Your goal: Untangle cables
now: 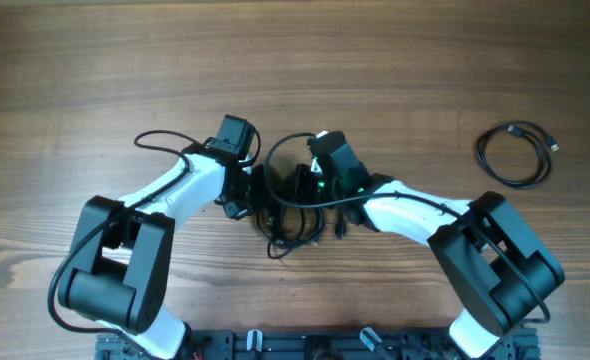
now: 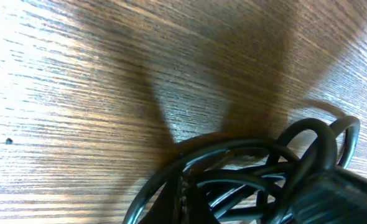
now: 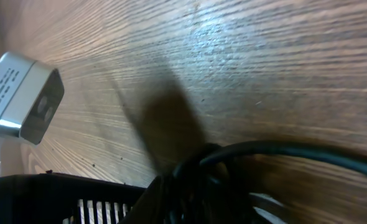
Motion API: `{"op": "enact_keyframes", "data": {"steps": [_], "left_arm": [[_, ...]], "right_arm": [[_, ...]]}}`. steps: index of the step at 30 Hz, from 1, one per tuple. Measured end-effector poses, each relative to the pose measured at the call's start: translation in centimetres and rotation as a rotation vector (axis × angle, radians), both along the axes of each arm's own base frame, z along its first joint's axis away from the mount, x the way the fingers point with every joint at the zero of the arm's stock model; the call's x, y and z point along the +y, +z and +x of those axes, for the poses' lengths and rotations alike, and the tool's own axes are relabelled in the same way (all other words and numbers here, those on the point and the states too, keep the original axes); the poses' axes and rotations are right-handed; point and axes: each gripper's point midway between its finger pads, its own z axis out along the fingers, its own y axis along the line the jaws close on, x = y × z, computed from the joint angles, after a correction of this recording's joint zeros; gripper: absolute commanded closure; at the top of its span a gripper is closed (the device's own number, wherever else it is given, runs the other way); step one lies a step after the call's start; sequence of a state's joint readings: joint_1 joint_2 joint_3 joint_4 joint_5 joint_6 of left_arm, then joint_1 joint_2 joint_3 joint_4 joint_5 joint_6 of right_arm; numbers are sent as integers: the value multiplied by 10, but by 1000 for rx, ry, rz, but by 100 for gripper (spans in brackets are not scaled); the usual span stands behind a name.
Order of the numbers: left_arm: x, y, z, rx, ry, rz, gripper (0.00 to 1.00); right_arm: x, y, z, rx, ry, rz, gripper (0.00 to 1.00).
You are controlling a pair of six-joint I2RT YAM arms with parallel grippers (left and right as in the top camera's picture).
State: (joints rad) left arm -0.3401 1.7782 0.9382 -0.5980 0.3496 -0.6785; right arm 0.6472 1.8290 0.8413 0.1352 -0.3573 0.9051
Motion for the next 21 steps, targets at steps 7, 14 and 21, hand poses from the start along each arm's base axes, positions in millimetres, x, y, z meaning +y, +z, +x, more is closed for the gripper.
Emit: {"op": "enact_keyframes", "data": {"steps": [7,14,21], "left_arm": [[0,0,0,-1,0,0,96],[3,-2,2,-11,3,22,96],[5,-2,3,-21,-2,44,96]], "right_arm": [[1,0,0,3,-10,-1,96],[0,3,0,-14,40,16,96],[-21,50,9,21,138,244,96]]}}
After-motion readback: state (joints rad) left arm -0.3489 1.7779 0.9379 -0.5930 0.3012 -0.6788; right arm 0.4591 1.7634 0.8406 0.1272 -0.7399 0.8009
